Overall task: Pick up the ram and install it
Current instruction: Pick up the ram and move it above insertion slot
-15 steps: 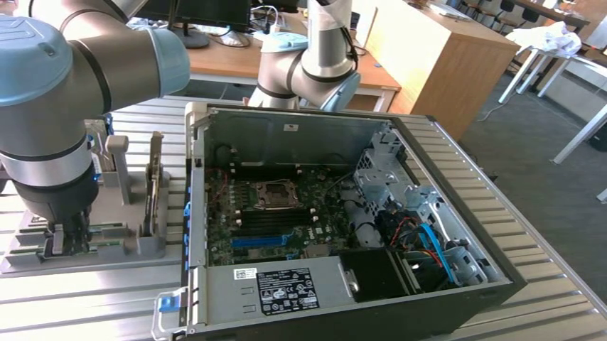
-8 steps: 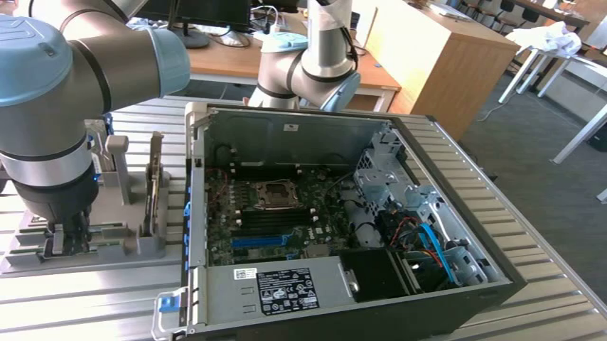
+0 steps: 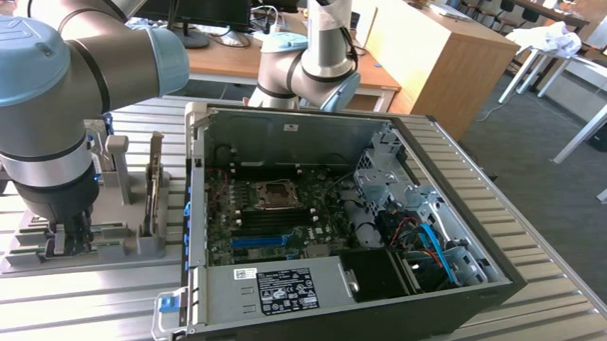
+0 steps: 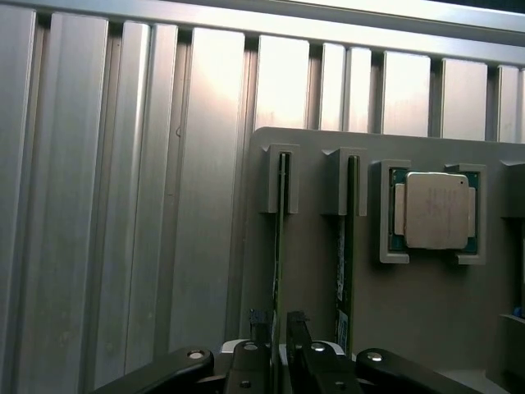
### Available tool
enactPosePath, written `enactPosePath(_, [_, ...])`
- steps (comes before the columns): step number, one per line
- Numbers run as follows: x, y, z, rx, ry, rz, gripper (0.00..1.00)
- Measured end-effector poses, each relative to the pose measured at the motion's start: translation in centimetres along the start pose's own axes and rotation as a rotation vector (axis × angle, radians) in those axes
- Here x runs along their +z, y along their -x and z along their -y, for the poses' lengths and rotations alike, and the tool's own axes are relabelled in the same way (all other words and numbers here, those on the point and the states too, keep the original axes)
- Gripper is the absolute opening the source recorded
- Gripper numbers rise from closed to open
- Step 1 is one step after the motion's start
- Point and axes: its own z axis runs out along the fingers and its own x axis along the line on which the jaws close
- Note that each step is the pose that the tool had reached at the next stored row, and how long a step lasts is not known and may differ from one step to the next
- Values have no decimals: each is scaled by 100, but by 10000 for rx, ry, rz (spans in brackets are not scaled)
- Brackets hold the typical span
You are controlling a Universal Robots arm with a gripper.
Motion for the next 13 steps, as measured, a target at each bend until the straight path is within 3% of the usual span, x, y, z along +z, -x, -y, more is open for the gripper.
enactPosePath(13, [-13,2,-1,0,8,0,23])
